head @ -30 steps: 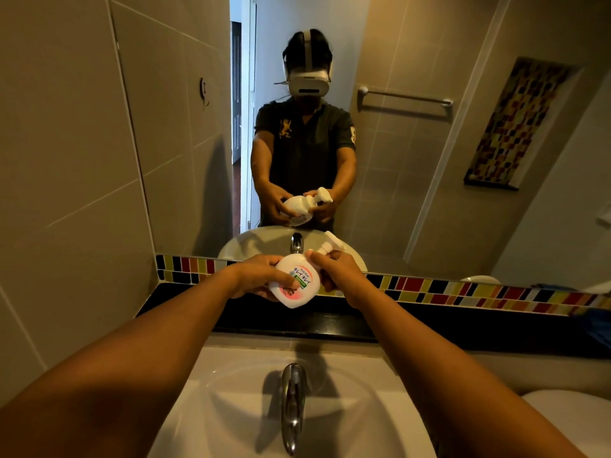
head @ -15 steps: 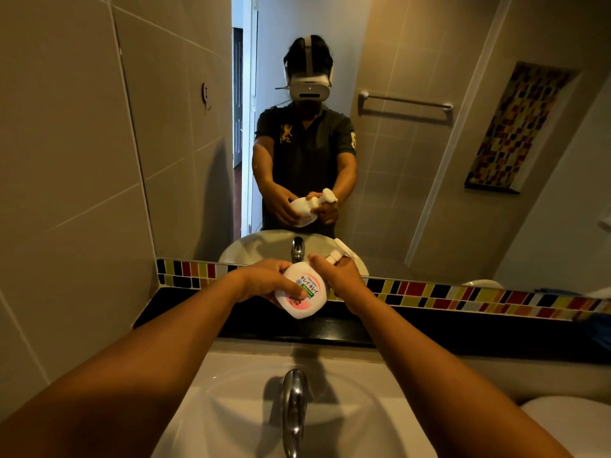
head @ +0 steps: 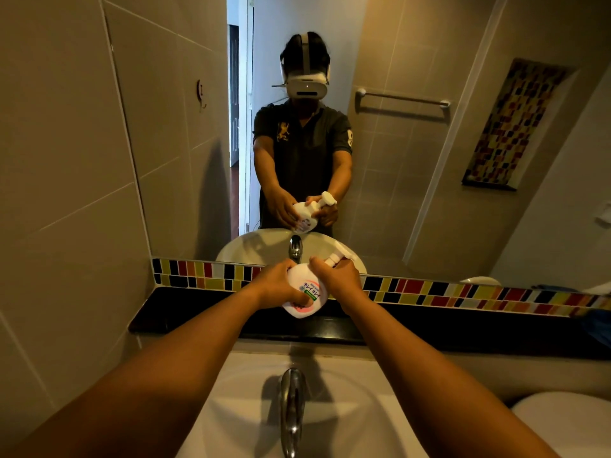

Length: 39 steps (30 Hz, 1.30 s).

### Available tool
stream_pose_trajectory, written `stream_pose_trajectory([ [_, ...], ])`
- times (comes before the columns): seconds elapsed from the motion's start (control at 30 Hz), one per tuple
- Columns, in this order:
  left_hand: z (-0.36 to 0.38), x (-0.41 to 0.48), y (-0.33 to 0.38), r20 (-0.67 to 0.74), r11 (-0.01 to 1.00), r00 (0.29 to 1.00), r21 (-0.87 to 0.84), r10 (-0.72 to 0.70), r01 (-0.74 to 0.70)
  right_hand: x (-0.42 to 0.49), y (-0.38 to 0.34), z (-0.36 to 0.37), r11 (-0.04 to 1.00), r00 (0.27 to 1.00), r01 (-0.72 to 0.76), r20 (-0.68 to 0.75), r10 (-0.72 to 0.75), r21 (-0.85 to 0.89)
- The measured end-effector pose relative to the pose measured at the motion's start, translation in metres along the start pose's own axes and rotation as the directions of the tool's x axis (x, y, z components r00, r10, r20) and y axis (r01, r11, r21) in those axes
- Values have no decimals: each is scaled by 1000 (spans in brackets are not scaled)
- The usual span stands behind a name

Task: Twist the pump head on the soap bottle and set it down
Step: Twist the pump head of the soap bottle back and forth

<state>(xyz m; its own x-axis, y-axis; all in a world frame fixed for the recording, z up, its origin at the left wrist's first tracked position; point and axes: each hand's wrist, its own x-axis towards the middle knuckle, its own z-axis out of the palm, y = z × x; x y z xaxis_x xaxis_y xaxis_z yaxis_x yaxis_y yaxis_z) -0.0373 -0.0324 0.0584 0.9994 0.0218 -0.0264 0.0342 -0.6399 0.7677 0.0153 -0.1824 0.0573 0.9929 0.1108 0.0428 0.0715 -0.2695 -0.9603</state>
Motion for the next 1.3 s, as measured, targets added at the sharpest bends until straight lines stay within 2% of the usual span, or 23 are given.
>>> stream_pose_trajectory([
  [0.17,6,-1,-1,-48,999,999,47,-1,4,-3,-1,0,1000,1000,-9,5,9,-12],
  [0.43,9,-3,2,-17,999,1000,49,-7,7,-8,1,-5,1000,1000,-24,-19,24,-9],
  [0.6,2,-6,-2,101,996,994,-80,-42,50,-8,6,-5,999,998,-48,40,47,23],
  [0.73,-5,-11,-9,145,976,987,-195,-66,94,-15,3,-11,997,985,-42,169,30,72],
  [0.9,0,-11,-23,181,945,976,-280,-118,166,-10,4,-17,967,990,10,130,-44,255],
  [1.07,9,-11,-32,217,920,966,-332,-143,210,-5,6,-22,970,980,62,169,-104,236],
  [1.3,14,-12,-38,251,895,957,-378,-146,236,-3,11,-30,979,967,37,239,-86,202],
])
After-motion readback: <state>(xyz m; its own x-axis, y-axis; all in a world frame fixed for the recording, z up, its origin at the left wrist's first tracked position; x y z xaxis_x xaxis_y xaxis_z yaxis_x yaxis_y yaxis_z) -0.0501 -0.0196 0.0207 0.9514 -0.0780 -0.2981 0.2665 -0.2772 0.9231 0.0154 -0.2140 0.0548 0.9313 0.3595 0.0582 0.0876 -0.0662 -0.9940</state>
